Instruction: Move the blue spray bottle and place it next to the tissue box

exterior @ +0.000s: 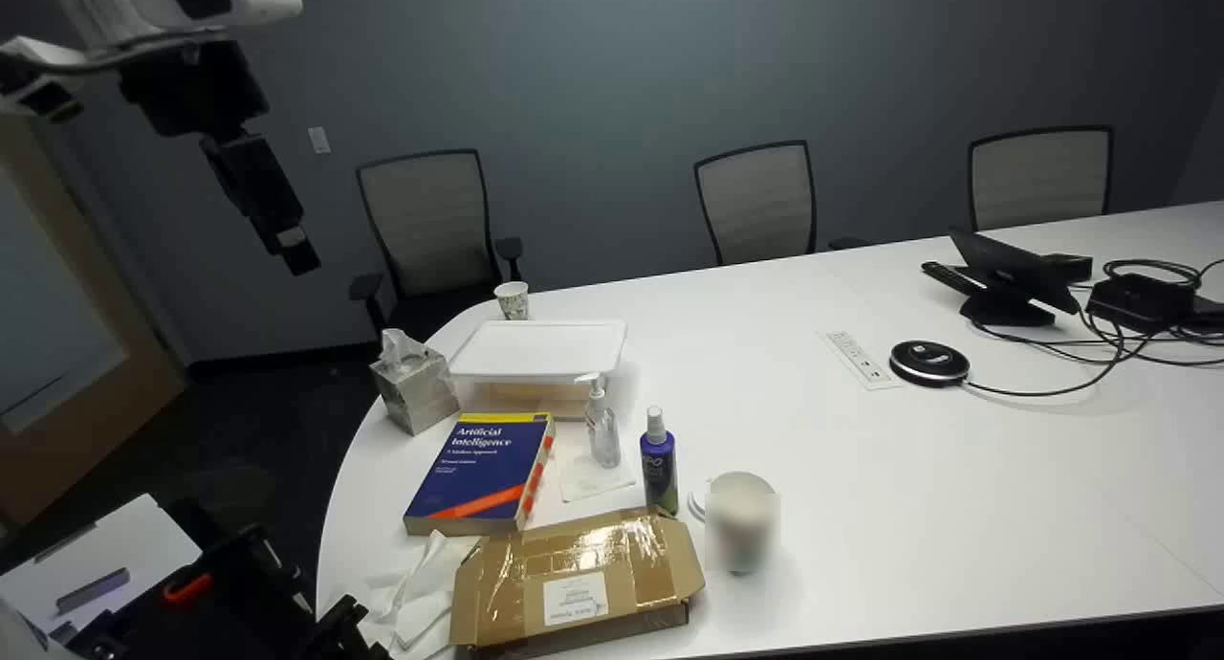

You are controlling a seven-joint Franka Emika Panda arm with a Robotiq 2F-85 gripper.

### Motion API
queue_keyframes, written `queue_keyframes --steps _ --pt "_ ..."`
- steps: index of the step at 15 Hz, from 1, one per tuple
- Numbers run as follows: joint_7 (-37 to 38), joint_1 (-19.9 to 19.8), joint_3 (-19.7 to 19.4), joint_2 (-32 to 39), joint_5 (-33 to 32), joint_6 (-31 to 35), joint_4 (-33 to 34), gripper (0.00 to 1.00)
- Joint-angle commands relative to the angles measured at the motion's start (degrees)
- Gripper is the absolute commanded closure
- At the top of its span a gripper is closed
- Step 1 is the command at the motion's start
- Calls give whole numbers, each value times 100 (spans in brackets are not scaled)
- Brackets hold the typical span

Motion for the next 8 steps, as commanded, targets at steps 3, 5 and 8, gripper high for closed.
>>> queue_keyframes --steps 3,5,8 --pt "13 22 -18 3 -15 -16 14 0" --pt "29 1 -48 228 -20 114 99 0" --pt "-101 1 -244 1133 -17 753 513 0"
